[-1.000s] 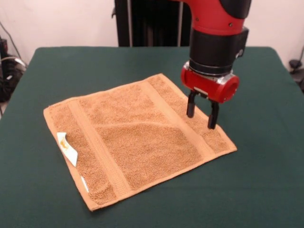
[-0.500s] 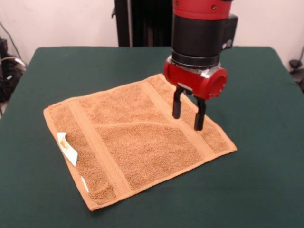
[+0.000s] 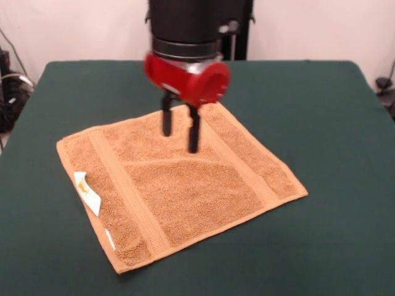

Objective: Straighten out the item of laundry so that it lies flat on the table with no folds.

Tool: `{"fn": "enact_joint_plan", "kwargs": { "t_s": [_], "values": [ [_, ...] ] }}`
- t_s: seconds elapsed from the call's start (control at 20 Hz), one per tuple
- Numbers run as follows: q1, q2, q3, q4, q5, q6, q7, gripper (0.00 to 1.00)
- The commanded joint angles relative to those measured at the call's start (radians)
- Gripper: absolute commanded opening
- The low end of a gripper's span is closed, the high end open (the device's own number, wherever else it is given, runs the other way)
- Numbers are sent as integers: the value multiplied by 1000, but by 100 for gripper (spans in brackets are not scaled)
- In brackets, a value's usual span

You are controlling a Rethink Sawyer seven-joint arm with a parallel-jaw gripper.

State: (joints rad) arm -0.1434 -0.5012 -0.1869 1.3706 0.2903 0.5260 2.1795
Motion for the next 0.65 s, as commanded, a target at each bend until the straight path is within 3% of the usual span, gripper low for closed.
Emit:
{"fn": "enact_joint_plan", "kwargs": {
  "t_s": [0.05,0.35,0.65],
  "values": [
    [-52,58,130,-121,-70,149,-115,100],
    [-81,72,151,-257,-112,256,-116,100],
    [-96,104,170,-335,-154,279,-128,100]
  ]
}}
